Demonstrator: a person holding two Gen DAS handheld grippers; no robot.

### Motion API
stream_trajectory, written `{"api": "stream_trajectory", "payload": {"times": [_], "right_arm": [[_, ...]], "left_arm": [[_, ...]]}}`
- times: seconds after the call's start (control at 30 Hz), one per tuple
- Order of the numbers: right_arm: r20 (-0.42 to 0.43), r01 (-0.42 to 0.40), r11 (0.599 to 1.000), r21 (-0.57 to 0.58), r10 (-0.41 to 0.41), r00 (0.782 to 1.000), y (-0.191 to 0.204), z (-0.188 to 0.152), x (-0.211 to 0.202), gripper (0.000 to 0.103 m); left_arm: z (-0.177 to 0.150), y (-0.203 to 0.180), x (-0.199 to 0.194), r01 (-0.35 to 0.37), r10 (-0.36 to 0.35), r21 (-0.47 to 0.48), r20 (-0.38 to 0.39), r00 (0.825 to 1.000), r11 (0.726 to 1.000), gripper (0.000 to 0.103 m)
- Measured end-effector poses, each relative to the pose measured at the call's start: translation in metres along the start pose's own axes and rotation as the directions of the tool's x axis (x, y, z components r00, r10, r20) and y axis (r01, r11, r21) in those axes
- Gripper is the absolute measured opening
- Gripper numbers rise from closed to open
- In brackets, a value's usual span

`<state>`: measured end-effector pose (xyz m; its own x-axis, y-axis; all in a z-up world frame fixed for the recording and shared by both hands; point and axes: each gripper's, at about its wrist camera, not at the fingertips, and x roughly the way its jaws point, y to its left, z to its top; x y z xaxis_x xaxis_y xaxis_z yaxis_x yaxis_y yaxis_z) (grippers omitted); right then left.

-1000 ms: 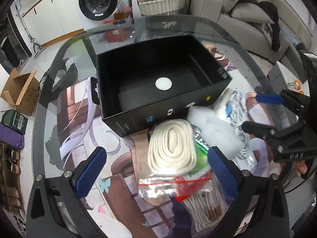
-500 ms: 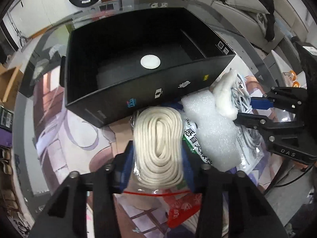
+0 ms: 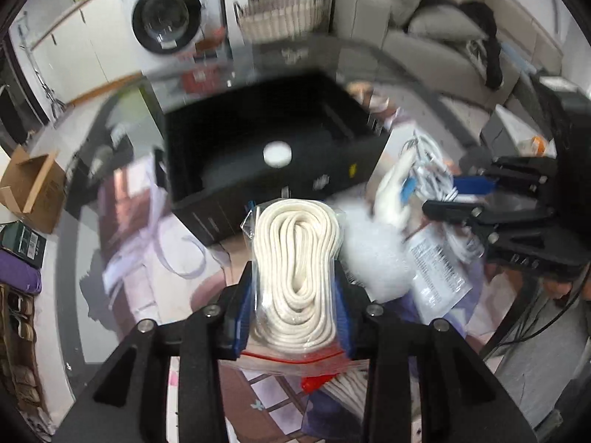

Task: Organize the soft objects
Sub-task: 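Grasp the bagged white rope with the left gripper while the right grasps the white cable, then lift the rope bag and cable with both grippers and carry them over the black box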

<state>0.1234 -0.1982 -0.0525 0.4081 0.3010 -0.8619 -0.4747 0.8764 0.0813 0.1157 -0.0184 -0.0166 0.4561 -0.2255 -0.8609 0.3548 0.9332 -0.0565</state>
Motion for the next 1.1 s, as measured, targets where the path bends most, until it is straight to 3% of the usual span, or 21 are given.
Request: {"api": "stream_trajectory", "payload": {"times": [0.1,0.2,0.37,0.53,0.6,0.7,0.87,1.1], "right_arm": [[0.099,0.024,0.999,-0.031,-0.021,0.995,0.013,0.001,-0.023,0.029],[0.231,0.058,0.996,-0.069,-0.04,0.972,0.027,0.002,-0.05,0.029],[0.419,0.054,0.995,-0.079,-0.015,0.908,0.039,0.002,-0.091,0.029],[0.553,0.053,0.991,-0.122,0.023,0.833,0.047,-0.008,-0.12,0.029],[0.586,0.045,0.989,-0.141,0.047,0.809,0.052,-0.013,-0.129,0.029],[0.592,0.014,0.981,-0.191,0.104,0.799,0.062,-0.016,-0.135,0.029],[0.621,0.027,0.975,-0.22,0.119,0.775,0.072,-0.015,-0.145,0.029],[0.647,0.025,0.976,-0.218,0.125,0.752,0.076,0.02,-0.154,0.029]], "left_arm": [[0.001,0.007,-0.026,-0.017,0.019,-0.019,0.121,0.992,1.0,0.036],[0.001,0.007,-0.053,-0.066,0.071,-0.026,0.258,0.964,0.997,0.036],[-0.004,0.02,-0.079,-0.058,0.08,-0.065,0.409,0.909,0.996,0.036],[-0.006,0.024,-0.093,-0.074,0.101,-0.072,0.492,0.865,0.995,0.036],[-0.011,0.023,-0.099,-0.079,0.103,-0.068,0.515,0.851,0.995,0.036],[-0.012,0.023,-0.106,-0.068,0.085,-0.051,0.546,0.834,0.996,0.036],[-0.01,0.021,-0.124,-0.072,0.096,-0.064,0.616,0.782,0.995,0.036],[0.012,0.037,-0.134,-0.059,0.119,-0.113,0.663,0.739,0.992,0.036]]}}
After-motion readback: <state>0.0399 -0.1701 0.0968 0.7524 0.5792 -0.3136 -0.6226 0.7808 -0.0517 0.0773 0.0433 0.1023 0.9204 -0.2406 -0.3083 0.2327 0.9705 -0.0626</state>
